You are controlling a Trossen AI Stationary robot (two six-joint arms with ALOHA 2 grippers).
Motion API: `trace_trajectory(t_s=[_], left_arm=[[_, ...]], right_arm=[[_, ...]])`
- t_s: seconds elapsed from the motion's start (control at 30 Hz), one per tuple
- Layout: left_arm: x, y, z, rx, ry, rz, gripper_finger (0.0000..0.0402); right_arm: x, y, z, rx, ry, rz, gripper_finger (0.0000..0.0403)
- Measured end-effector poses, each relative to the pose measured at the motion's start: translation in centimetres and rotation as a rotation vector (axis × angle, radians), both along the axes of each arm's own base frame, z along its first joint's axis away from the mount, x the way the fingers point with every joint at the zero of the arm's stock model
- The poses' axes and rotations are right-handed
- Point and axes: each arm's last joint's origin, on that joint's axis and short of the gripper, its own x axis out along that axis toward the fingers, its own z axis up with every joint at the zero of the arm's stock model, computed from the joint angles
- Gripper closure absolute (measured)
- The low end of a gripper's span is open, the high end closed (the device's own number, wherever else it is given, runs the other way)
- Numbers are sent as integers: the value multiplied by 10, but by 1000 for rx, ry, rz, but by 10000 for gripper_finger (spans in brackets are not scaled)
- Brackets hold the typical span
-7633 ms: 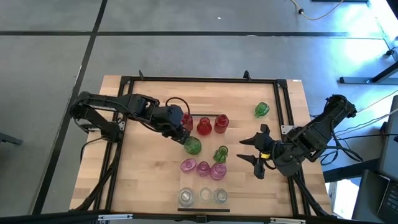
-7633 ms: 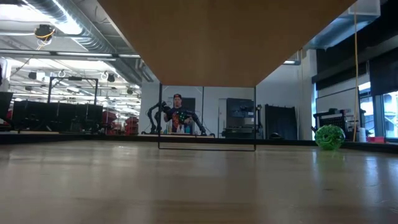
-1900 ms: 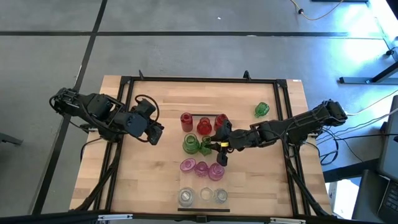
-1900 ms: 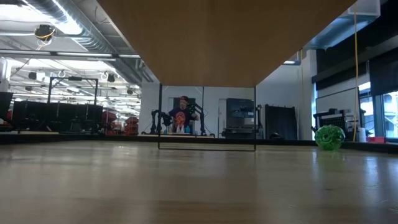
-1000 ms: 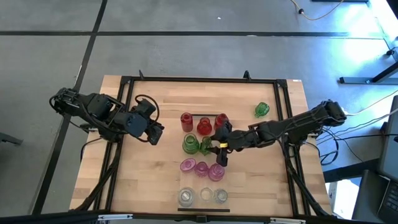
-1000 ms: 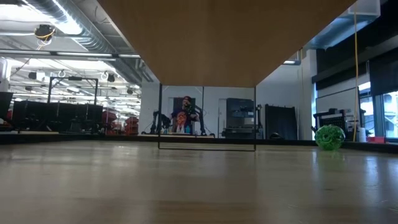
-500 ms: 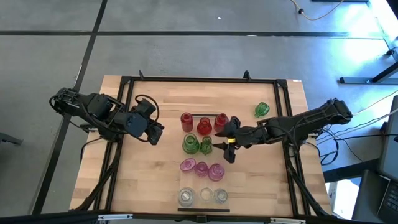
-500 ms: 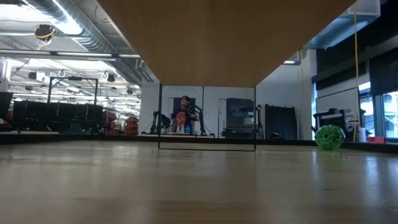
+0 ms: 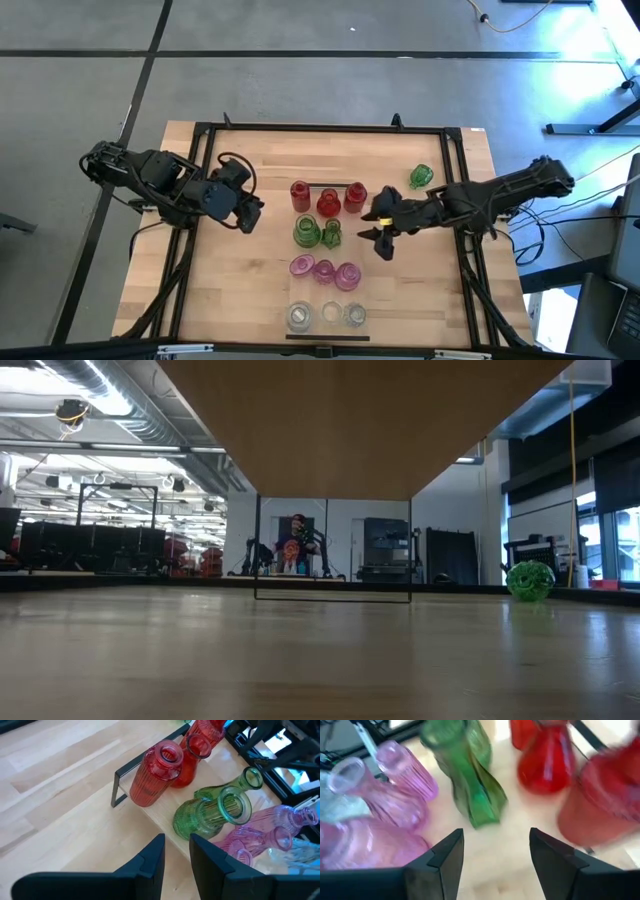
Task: Sort vases onto shelf
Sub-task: Put the green vase on the shelf aligned with the other green vases
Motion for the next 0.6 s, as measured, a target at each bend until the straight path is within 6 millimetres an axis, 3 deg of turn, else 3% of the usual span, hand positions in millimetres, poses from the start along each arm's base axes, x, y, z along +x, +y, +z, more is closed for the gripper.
trace_trajectory(t_s=[0.17,0.3,0.43,0.6], left_arm=[[0,0,0,44,16,-50,319],[0,0,0,92,32,-103,319],[0,2,0,163,46,-126,319],[1,11,0,238,75,-129,319]], right_arm=[[-22,6,-2,-17,94,-75,198],[-42,11,-3,-33,138,-240,198],[-65,11,-8,-87,159,-484,198],[-91,-6,-25,-56,215,-892,198]])
